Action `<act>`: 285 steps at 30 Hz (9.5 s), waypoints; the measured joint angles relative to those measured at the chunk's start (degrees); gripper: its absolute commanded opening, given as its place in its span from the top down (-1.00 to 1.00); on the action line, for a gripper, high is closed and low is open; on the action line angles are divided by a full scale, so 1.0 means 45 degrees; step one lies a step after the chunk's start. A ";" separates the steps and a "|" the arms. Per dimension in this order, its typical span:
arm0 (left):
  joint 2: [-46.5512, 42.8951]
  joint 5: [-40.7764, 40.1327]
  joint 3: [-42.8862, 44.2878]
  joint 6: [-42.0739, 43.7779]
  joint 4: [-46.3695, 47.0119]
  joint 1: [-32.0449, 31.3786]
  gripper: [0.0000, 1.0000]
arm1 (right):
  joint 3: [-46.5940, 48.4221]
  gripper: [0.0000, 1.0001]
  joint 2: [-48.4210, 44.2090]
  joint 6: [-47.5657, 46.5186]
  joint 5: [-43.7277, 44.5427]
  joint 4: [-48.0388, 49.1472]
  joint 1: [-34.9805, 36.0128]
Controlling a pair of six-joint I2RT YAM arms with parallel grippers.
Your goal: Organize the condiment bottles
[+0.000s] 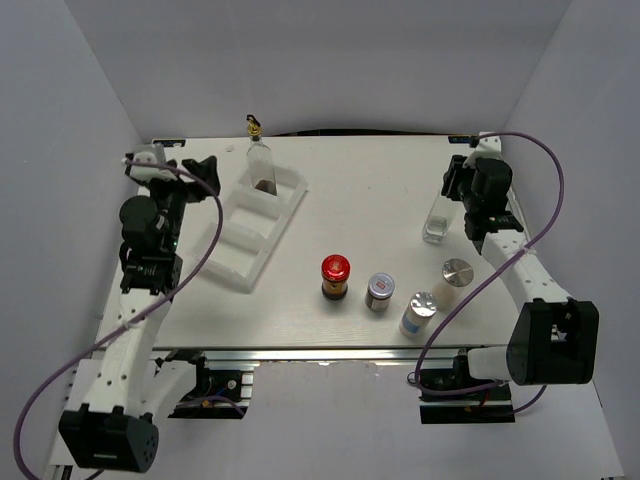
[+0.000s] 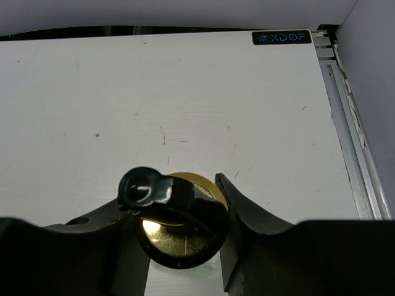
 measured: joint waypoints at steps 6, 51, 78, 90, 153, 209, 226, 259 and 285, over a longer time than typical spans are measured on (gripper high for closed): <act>-0.2093 -0.3623 -0.1943 -0.2633 -0.1214 0.0005 -0.96 | 0.0117 1.00 0.0078 -0.0107 -0.0714 0.0005 0.0019; -0.2433 -0.7878 -0.3677 -0.6018 -0.4619 0.0005 -0.96 | 1.4688 1.00 1.2220 0.0685 -0.1957 0.1632 0.7635; -0.2506 -0.7781 -0.3808 -0.5872 -0.4333 0.0005 -0.96 | 1.3464 1.00 1.2692 0.1151 -0.2633 0.5625 0.7752; -0.2497 -0.6810 -0.4061 -0.5979 -0.3866 0.0005 -0.96 | 1.3843 1.00 1.3872 0.1525 -0.2176 0.8102 0.7936; 0.3653 -0.3847 -0.1049 -0.3177 -0.4289 -1.1254 -0.96 | -0.1797 -0.79 -0.3332 0.3580 0.2302 -0.3905 0.2934; 0.5348 -0.7169 0.2006 -0.1880 -0.4702 -0.3823 1.00 | -0.2997 -0.79 -0.5911 0.3235 0.4677 -0.3400 0.2905; 0.8213 -0.4930 0.2055 -0.1919 -0.3920 -0.2084 0.39 | -0.3002 -0.79 -0.5838 0.3235 0.4352 -0.3594 0.2856; 0.5722 -0.6057 0.2841 -0.2254 -0.4838 -0.1962 -0.96 | -0.1083 -0.79 -0.2429 0.1690 0.1846 -0.8534 0.9282; -0.0908 -1.0142 -0.0418 -0.5746 -0.8359 -0.1962 -0.96 | -0.1452 0.40 -0.0733 0.2676 0.1574 -0.8675 0.9418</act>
